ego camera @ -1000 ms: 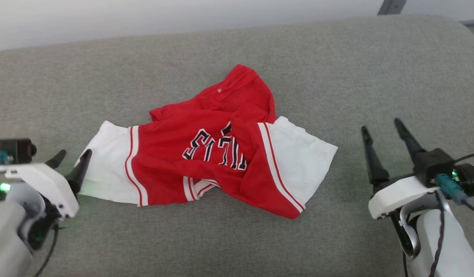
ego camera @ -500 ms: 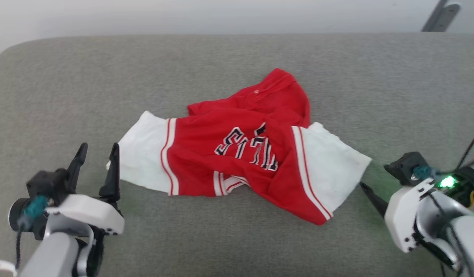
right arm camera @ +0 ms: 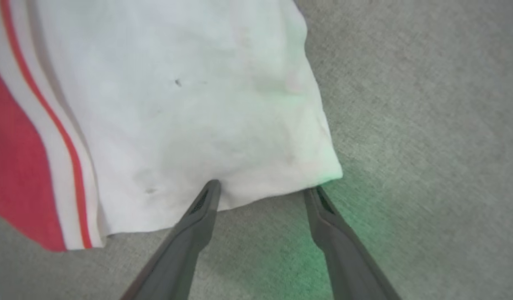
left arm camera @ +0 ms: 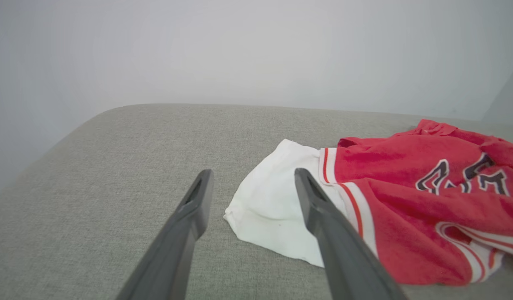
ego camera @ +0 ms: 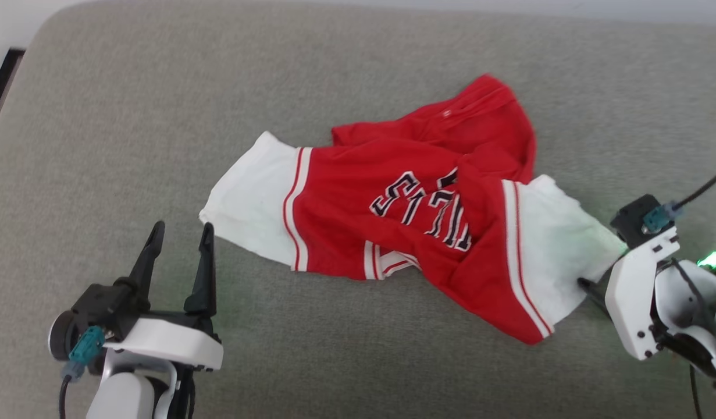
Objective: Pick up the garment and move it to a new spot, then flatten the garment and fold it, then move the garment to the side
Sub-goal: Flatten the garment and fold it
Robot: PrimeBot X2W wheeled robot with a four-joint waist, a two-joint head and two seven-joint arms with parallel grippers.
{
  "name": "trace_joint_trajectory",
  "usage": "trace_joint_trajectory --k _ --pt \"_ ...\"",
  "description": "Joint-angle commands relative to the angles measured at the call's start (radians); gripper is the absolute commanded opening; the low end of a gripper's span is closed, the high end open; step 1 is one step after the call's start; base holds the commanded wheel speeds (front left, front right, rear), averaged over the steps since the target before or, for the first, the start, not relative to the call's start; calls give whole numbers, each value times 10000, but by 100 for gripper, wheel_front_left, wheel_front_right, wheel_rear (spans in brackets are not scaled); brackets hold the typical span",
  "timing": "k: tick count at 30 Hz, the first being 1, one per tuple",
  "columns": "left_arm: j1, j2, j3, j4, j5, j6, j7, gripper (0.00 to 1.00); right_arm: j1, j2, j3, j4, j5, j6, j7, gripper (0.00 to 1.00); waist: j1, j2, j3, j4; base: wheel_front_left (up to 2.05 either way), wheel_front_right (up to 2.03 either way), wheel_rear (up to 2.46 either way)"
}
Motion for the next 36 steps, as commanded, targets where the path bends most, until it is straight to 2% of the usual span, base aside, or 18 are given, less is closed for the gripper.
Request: trace_joint_trajectory --k 1,6,7,8,9,10,14,16,18,20,22,26,28,30,33,36 --pt "-150 -123 176 38 156 -134 -50 100 -20 98 -24 126 -38 -8 257 100 0 0 257 223 0 0 0" --pt "-322 -472 644 124 442 -477 -51 100 121 180 99 201 -134 -7 1015 100 0 0 396 353 0 0 0" --pt "-334 -499 717 123 479 -535 -51 100 177 149 166 176 -163 -7 1157 87 0 0 400 365 0 0 0" --pt "-345 -525 771 126 521 -557 -51 100 206 136 166 123 -150 -5 1235 47 0 0 409 367 0 0 0" --pt "-378 -524 791 111 587 -607 -51 100 231 167 100 90 -127 -5 1295 33 0 0 418 364 0 0 0" --pt "-444 -486 793 88 620 -629 -51 100 251 160 93 59 -158 -5 1360 0 0 0 419 356 0 0 0" --pt "-679 -173 454 78 477 -699 -51 100 295 171 -37 -25 -289 -8 1368 0 0 0 393 324 0 0 0" --pt "-950 277 -305 58 -148 -699 -51 100 296 167 -63 -90 -354 -8 1384 0 0 0 374 315 0 0 0" --pt "-1331 1098 -1105 302 -939 -691 209 100 284 187 -32 -159 -370 -8 1426 0 0 0 402 296 0 0 0" --pt "-1854 1862 -2024 526 -2137 -694 1456 100 214 203 23 -233 -355 -8 1491 0 0 0 463 270 0 0 0" --pt "-2407 2728 -2802 666 -3380 -695 3255 100 116 204 61 -285 -359 -8 1523 0 0 0 549 237 0 0 0" --pt "-3280 3869 -3602 787 -6055 -697 6913 100 -148 236 142 -358 -410 -8 1535 0 0 0 746 155 0 0 0" --pt "-3686 4068 -3570 889 -7182 -699 8238 100 -251 260 173 -373 -453 -11 1531 0 0 0 857 114 0 0 0" --pt "-4047 4205 -3467 1181 -7802 -620 9216 100 -336 286 224 -376 -491 -18 1531 0 0 0 971 44 0 0 0" --pt "-4432 3979 -3418 1588 -8519 -481 10119 100 -500 338 277 -374 -532 -28 1516 0 0 0 1155 -74 0 0 0" --pt "-4841 3833 -3418 2109 -8675 -377 10460 100 -654 377 349 -292 -553 -31 1443 0 0 0 1298 -187 0 0 0"
